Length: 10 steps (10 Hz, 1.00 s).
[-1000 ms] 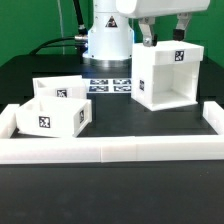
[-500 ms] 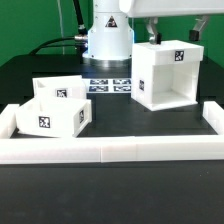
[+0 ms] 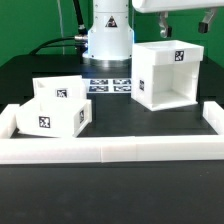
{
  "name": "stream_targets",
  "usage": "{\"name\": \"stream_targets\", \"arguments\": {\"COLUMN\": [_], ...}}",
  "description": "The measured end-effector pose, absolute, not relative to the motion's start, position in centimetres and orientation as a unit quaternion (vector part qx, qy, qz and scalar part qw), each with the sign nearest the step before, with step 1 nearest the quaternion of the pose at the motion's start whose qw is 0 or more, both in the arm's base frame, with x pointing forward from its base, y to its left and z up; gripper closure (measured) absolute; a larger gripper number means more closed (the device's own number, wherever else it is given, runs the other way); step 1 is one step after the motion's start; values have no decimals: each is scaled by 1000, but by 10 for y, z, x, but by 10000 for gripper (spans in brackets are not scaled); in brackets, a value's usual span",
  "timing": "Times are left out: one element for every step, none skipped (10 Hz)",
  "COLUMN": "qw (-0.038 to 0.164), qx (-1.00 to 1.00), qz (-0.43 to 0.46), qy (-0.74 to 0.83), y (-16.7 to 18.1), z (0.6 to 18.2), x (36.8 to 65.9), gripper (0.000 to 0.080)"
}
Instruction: Assemble drawer
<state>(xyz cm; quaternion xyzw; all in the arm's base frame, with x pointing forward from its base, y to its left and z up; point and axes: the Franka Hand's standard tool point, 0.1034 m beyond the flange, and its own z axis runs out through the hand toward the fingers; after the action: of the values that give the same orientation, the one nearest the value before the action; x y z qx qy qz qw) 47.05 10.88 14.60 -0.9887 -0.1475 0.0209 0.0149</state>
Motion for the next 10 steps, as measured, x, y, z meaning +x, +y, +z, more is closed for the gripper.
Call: {"name": "stream_targets", "arguments": {"qw": [15,15,17,20,18,20,20,20,20,20], "qx": [-989,-989,-990,-992,-993,-992,-991,-991,-990,-989], "qz": [21,21,23,28,27,19,16,16,10,11], "qy": [-148,-148,-137,-120,-113,-120,-129,-135,-142,-145], "y": [109,109,109,108,113,120,127,133,140,143], "z": [146,146,145,144,142,136,129,124,119,114], "x": [470,470,467,456,444,430,417,410,402,396], "gripper": [150,150,150,150,150,150,150,150,150,150]}}
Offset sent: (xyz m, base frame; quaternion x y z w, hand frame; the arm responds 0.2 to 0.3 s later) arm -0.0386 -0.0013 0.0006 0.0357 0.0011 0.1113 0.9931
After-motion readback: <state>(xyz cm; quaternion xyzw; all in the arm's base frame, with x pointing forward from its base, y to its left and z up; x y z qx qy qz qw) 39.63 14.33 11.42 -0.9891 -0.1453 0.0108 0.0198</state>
